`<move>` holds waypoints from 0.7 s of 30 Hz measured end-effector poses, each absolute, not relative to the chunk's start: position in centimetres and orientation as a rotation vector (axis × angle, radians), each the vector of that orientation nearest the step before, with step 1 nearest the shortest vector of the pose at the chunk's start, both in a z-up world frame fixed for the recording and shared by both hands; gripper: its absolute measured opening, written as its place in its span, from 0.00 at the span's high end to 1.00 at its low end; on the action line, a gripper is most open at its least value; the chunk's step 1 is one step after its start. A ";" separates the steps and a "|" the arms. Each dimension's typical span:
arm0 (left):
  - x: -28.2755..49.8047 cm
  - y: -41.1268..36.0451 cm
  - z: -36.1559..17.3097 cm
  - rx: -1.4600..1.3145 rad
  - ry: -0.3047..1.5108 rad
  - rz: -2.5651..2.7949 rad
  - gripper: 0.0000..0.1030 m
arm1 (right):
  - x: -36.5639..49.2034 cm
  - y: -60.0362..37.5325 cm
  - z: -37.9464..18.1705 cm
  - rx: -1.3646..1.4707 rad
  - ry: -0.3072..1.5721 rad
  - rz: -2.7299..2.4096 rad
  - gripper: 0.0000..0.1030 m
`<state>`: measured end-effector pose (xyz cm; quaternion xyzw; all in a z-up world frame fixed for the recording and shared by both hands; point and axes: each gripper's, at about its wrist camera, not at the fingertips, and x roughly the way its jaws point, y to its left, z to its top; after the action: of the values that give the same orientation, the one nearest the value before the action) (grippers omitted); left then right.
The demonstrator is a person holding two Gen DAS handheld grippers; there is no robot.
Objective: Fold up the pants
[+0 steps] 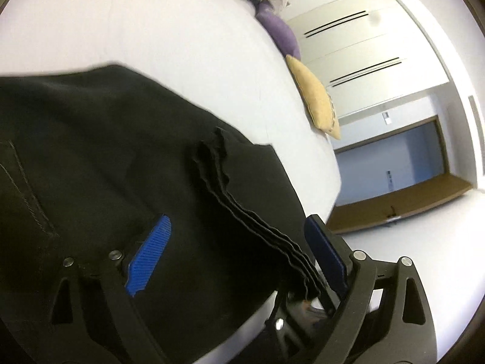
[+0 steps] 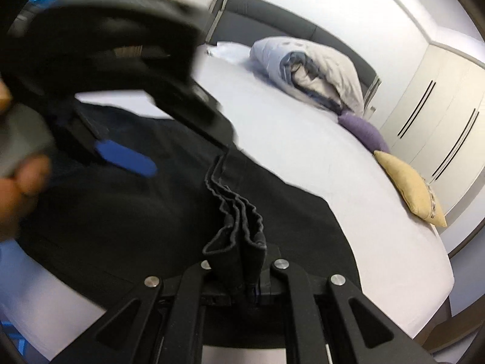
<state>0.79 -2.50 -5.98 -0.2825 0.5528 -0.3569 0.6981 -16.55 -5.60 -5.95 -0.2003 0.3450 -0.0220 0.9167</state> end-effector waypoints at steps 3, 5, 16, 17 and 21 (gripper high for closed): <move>1.1 -2.6 -6.7 -0.605 1.274 -0.782 0.13 | -16.9 -4.1 -5.7 -0.429 0.708 -0.031 0.91; 1.3 -2.4 -7.0 -0.589 1.291 -0.774 0.19 | -17.1 -3.0 -5.6 -0.445 0.698 -0.013 0.91; 4.8 -0.7 -6.0 -0.466 1.314 -0.758 0.91 | -17.8 0.9 -5.7 -0.524 0.674 0.064 0.91; 5.0 -0.6 -5.8 -0.436 1.310 -0.760 0.92 | -17.5 0.9 -5.7 -0.525 0.676 0.069 0.91; 5.4 0.3 -5.1 -0.359 1.299 -0.759 0.93 | -17.3 1.2 -6.0 -0.540 0.686 0.095 0.91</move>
<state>5.41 0.31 -5.13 -0.1621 0.5865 -0.3426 0.7157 -17.34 1.18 -6.00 -0.2613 0.3321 0.0462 0.9051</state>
